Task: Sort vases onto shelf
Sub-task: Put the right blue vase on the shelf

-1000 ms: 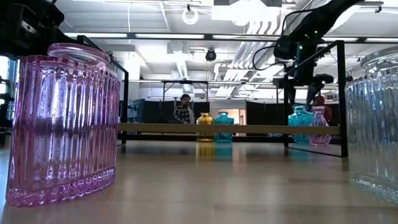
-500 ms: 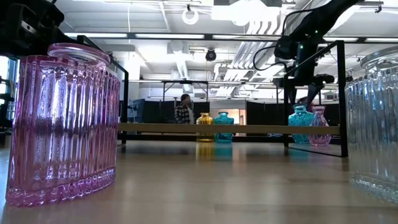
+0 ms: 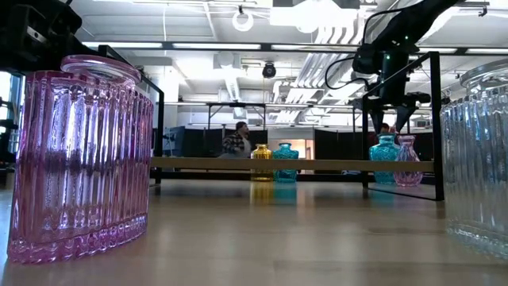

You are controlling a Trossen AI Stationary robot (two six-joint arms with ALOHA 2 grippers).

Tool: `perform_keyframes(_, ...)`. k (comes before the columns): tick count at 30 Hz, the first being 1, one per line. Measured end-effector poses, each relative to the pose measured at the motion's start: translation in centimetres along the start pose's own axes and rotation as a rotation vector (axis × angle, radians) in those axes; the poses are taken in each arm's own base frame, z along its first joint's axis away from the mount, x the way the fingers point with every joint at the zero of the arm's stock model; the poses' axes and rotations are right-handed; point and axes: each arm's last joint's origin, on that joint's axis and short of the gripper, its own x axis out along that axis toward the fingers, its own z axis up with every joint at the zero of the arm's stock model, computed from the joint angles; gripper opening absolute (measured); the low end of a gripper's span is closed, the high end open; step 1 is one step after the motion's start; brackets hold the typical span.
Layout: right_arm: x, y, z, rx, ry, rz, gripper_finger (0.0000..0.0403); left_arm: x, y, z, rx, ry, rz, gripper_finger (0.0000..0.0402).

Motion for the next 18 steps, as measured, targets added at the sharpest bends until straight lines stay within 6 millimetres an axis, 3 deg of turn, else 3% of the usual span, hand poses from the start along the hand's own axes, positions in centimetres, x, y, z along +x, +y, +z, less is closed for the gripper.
perform_keyframes(18,-0.09,0.01,0.06,-0.175,-0.006,0.007,0.0255,0.0,0.0,0.0,0.001,0.0,0.0,0.0005)
